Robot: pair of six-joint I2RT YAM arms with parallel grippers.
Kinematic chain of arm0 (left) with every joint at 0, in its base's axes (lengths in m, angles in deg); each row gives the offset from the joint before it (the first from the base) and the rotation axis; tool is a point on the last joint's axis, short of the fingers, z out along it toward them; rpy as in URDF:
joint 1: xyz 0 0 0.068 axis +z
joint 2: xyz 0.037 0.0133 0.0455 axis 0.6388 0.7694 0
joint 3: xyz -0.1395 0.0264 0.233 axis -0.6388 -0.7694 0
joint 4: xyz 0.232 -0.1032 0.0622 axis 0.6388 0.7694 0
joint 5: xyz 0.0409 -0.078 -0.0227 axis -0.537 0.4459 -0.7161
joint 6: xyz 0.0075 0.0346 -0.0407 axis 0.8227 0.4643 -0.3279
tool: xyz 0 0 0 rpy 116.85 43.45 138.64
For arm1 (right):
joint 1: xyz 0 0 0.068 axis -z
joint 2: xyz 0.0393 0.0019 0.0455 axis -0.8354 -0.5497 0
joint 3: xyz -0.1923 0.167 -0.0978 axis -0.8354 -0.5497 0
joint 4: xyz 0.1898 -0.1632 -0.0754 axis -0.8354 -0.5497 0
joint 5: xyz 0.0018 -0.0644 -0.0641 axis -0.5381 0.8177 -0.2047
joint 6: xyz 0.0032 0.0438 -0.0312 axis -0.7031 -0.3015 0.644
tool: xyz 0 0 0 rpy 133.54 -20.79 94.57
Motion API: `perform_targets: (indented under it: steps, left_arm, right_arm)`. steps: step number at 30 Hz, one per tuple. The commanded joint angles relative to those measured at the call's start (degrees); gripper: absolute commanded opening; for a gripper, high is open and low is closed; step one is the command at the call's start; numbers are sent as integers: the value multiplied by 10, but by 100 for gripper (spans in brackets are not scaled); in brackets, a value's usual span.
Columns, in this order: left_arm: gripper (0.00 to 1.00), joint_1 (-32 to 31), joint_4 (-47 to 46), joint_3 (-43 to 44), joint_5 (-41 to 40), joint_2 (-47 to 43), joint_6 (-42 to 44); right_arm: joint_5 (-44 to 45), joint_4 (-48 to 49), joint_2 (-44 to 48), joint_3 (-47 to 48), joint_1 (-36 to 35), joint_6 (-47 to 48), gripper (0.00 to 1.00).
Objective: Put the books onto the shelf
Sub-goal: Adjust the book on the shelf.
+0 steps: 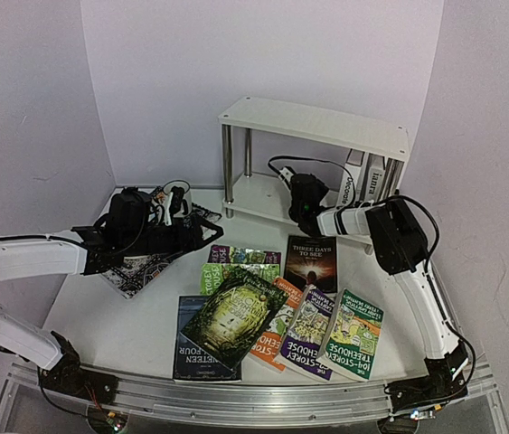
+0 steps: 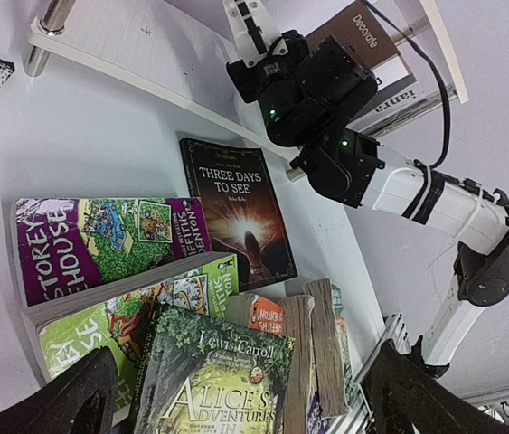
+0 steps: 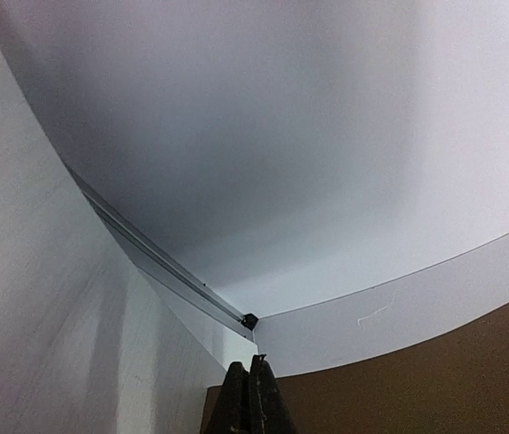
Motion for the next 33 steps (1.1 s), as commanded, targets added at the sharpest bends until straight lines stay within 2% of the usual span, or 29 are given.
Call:
perform_targets:
  steps: [1,33]
  left_arm:
    - [99,-3,-27,11,-3,-12,12]
    - [99,-3,-33,-9,-15,-35,-1]
  right_arm:
    - [38,4,-8,27,8,9,0]
    - [64,20,68,-102,27,-17,0]
